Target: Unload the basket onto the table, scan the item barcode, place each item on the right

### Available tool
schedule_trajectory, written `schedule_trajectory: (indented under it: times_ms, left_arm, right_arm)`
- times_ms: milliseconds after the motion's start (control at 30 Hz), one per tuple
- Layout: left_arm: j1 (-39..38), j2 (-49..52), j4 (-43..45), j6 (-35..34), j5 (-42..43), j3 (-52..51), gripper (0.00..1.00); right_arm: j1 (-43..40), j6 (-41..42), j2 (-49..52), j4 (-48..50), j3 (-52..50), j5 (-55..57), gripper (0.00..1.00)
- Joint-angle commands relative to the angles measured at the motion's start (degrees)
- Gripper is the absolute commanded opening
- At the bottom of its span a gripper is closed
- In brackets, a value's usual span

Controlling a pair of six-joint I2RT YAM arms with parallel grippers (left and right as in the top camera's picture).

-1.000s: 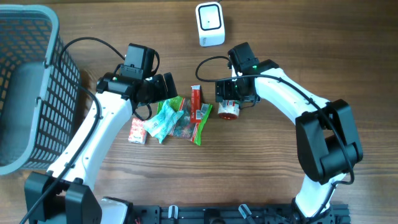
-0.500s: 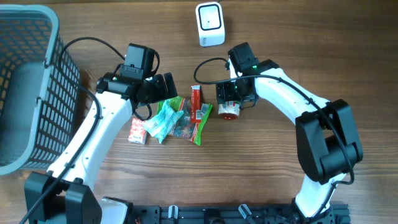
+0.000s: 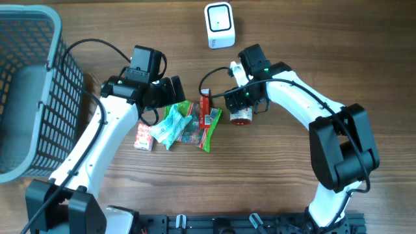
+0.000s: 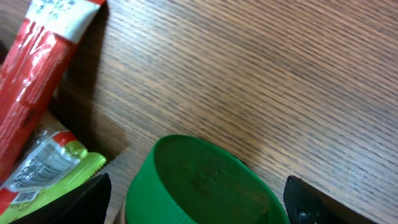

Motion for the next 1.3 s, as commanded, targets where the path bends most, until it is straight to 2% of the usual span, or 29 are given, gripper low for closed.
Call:
schedule_trajectory:
  times_ms: [0, 233, 467, 633, 767, 1000, 1267]
  left_arm:
    - [0.15, -0.2, -0.02, 1.09, -0.79, 0.7, 1.0]
    - [0.15, -0.2, -0.02, 1.09, -0.76, 0.7, 1.0]
    - [0.15, -0.2, -0.02, 1.09, -0.79, 0.7, 1.0]
    - [0.15, -0.2, -0.02, 1.09, -0.79, 0.7, 1.0]
    - [0.15, -0.2, -0.02, 1.09, -0.79, 0.7, 1.0]
    - [0.15, -0.2, -0.02, 1.09, -0.79, 0.7, 1.0]
    - [0.15, -0.2, -0.02, 1.09, -0.79, 0.7, 1.0]
  right_arm:
    - [0.07, -1.99, 0.26, -1.31, 3.13, -2.16, 0.91]
    - [0.04, 5.49, 0.26, -9.35, 15.89, -2.08, 1.0]
    - [-2.86, 20.06, 0.33, -20.96, 30.1, -1.29, 0.99]
    - [-5.09, 21.84, 2.8, -29.53, 30.4, -1.29, 0.99]
    - [-4.96, 21.81, 8.66, -34.4, 30.4, -3.13, 0.99]
    - [-4.83, 21.79, 15.47, -34.03, 29.86, -5.86, 0.99]
    - [-1.57, 21.9, 16.61, -31.19, 29.35, -4.72, 0.99]
